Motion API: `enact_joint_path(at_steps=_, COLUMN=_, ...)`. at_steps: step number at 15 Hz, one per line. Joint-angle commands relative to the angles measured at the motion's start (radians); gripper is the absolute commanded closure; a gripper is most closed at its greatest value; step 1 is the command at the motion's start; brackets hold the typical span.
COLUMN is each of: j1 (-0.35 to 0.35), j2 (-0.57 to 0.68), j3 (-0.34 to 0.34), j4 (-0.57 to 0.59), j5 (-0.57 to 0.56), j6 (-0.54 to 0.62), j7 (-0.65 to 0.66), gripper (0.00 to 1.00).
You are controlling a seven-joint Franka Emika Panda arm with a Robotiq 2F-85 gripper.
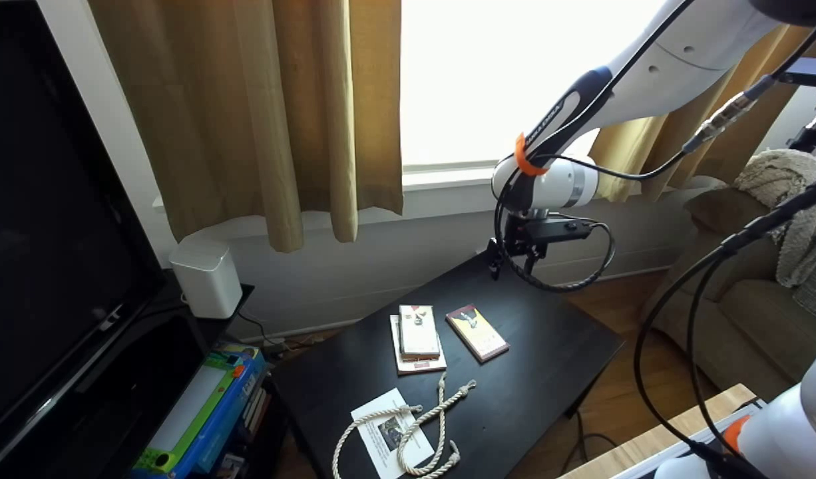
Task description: Turn the yellow book around
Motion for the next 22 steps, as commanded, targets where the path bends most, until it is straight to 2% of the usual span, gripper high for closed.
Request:
enact_joint_path(at_steps=1, j1=-0.003, j2=0.146, j3=0.007, j4=0.041, j5=-0.042, j6=0.142, j7=0.023, gripper=0.0)
enact_joint_path(at_steps=4, j1=-0.013, j2=0.259, j3=0.015, j4=0.079, j5=-0.041, j6=0.311, j7=0.034, gripper=0.0)
enact_joint_path(at_steps=7, j1=-0.039, j2=0.371, j3=0.036, j4=0.146, j5=-0.042, j6=0.39, j7=0.029, gripper=0.0)
enact_joint_path(at_steps=10, j1=-0.082, j2=0.469, j3=0.072, j4=0.23, j5=-0.049, j6=0.401, j7=0.005, gripper=0.0)
enact_joint_path(at_steps=12, j1=-0.053, j2=0.509, j3=0.047, j4=0.279, j5=-0.069, j6=0.365, j7=0.018, gripper=0.0)
enact_joint_path(at_steps=13, j1=-0.054, j2=0.454, j3=0.047, j4=0.22, j5=-0.065, j6=0.382, j7=0.03, gripper=0.0)
enact_joint_path(at_steps=16, j1=-0.053, j2=0.5, j3=0.047, j4=0.266, j5=-0.075, j6=0.382, j7=0.029, gripper=0.0)
enact_joint_path(at_steps=21, j1=-0.053, j2=0.504, j3=0.047, j4=0.274, j5=-0.076, j6=0.382, j7=0.029, gripper=0.0)
enact_joint_path(at_steps=22, j1=-0.071, j2=0.519, j3=0.057, j4=0.293, j5=-0.072, j6=0.381, j7=0.023, gripper=0.0)
